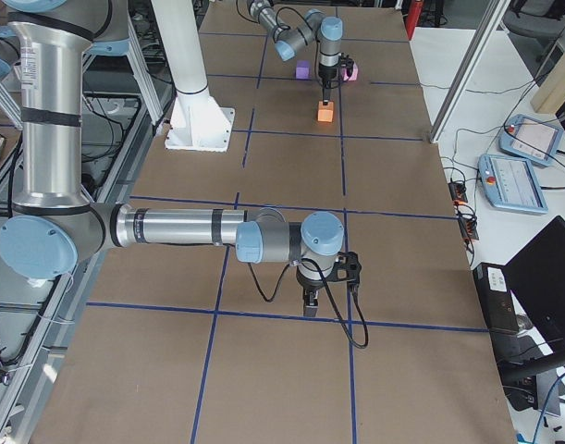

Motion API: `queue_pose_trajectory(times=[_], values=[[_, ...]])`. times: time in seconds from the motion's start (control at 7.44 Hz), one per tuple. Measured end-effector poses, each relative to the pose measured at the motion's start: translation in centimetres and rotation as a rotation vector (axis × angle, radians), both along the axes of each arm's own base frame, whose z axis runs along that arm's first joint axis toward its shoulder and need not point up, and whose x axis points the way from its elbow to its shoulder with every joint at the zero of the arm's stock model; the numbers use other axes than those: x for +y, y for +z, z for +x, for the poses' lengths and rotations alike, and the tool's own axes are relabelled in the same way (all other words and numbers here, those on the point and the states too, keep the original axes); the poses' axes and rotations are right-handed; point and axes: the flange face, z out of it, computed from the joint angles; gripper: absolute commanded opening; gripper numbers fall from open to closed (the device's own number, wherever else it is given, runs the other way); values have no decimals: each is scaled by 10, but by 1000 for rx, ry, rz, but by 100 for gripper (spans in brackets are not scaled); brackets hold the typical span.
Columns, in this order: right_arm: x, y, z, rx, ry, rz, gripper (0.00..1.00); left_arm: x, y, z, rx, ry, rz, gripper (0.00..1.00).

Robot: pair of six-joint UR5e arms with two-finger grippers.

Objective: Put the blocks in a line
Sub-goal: 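Move the left gripper over the orange cube and lower it, then close the left gripper on the orange cube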

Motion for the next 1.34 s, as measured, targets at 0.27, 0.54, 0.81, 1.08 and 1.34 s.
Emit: queue_pose_trajectory(times=[0.27,0.54,0.81,1.08,1.34], values=[[0,0,0,0,0,0,100,-3,11,10,21,-9,1,100],[0,0,0,0,0,0,100,-6,17,15,27,-16,-3,100],[0,0,0,1,0,0,100,-3,22,22,20,-14,-8,100],[0,0,0,0,0,0,100,0,25,30,23,-16,4,100],[0,0,0,0,0,0,100,-2,29,33,30,-21,12,100]])
